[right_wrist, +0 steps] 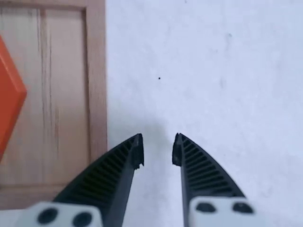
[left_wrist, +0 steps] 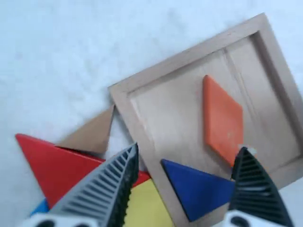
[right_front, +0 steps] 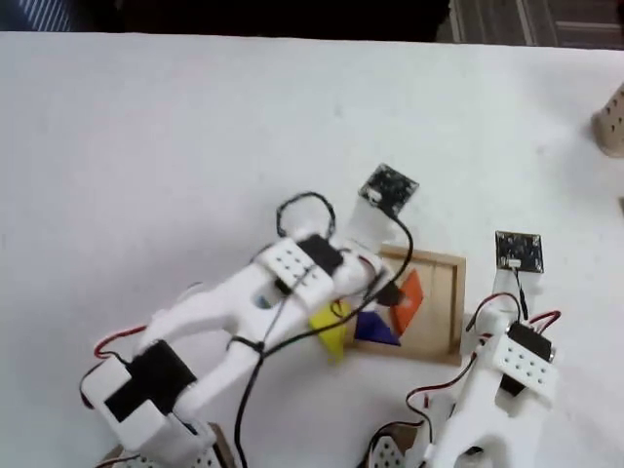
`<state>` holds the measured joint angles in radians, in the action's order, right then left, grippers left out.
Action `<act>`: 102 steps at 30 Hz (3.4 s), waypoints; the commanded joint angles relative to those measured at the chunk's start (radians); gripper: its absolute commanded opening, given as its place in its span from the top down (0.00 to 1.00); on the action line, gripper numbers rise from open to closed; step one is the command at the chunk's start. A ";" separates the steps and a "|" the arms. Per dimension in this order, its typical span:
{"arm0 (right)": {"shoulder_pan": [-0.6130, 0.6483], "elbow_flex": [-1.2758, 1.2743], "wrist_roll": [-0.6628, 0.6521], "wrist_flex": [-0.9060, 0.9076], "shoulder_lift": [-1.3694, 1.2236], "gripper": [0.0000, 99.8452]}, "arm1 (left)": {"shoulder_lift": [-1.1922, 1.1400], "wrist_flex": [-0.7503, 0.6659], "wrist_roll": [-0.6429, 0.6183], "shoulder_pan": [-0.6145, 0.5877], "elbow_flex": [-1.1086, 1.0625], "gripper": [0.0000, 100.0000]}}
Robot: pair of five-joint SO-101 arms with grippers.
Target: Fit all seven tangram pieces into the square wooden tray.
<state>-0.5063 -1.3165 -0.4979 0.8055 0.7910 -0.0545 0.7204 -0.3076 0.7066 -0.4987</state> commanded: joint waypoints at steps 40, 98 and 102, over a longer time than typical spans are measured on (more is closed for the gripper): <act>0.010 0.003 -0.011 -0.007 0.025 0.89 | -0.288 0.129 -0.061 -0.079 0.310 0.68; 0.010 0.003 -0.012 -0.007 0.027 0.89 | -0.453 0.350 -0.061 0.031 0.552 0.68; 0.010 0.003 -0.012 -0.007 0.027 0.89 | -0.452 0.347 -0.061 -0.004 0.555 0.68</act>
<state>-0.5063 -1.3165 -0.4979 0.8055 0.7910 -0.5178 1.0595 -0.3644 0.7081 0.0245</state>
